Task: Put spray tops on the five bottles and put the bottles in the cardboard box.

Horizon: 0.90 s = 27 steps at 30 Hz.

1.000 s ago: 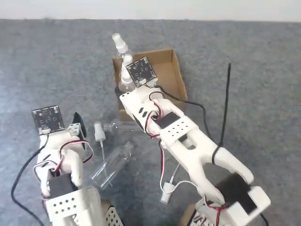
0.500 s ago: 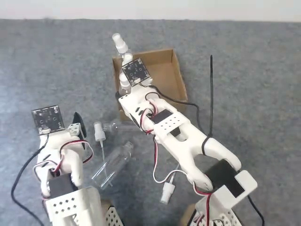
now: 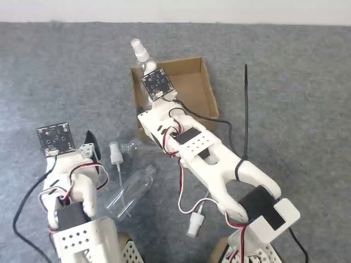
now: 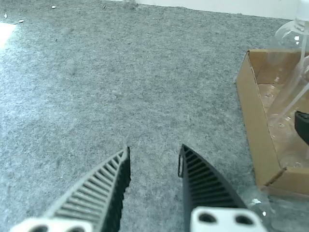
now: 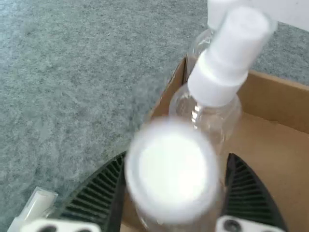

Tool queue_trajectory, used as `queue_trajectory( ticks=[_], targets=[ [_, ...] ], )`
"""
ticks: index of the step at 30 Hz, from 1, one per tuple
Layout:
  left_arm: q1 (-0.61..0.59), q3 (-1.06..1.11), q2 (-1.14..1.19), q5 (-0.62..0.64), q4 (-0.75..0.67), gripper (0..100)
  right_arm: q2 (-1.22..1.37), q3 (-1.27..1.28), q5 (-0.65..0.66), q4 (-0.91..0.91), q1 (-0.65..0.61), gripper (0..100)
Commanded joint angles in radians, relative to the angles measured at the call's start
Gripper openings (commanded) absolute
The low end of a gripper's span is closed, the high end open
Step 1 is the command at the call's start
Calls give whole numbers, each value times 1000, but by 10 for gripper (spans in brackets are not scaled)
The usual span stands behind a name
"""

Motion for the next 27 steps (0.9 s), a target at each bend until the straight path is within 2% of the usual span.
queue_trajectory(
  ticks=[1,12,27],
  targets=[
    [-6,-12,-14,8,-29,152,-25,-84,-9,56,4,280],
    [-6,-12,-14,8,-29,152,-61,-81,-8,84,-28,284],
    [-6,-12,-14,8,-29,152,-180,-84,-9,271,-21,284]
  ],
)
